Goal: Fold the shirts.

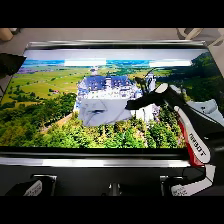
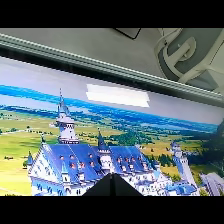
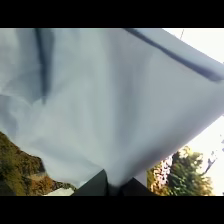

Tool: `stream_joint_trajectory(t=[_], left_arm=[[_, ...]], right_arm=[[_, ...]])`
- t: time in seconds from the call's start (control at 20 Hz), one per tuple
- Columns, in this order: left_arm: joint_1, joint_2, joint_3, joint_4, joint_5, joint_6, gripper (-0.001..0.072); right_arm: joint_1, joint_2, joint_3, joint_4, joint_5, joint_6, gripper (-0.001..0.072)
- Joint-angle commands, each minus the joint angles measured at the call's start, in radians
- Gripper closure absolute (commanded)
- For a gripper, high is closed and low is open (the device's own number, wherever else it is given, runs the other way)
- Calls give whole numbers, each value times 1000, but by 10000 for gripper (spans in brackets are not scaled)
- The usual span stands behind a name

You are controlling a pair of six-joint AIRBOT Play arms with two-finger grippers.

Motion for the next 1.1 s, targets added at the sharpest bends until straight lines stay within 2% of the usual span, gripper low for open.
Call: stream_joint_trajectory(t=[0.0,0.15,0.35,0.6,0.75,1.05], left_arm=[[-6,-2,-3,-2,1,4,683],[-7,-3,-22,-2,1,4,683],[-7,-3,-53,-2,1,3,683],[-7,-3,-72,-3,1,3,683],[-7,-3,-72,-2,4,4,683],[-7,-3,-72,-2,31,4,683]], right_arm=[[-147,105,163,21,179,-73,691],[-378,231,296,8,279,-16,691],[-711,348,339,-87,373,-6,690],[-1051,372,339,-107,490,41,690],[-1156,372,339,-152,613,57,690],[-1156,386,249,-560,718,94,690]])
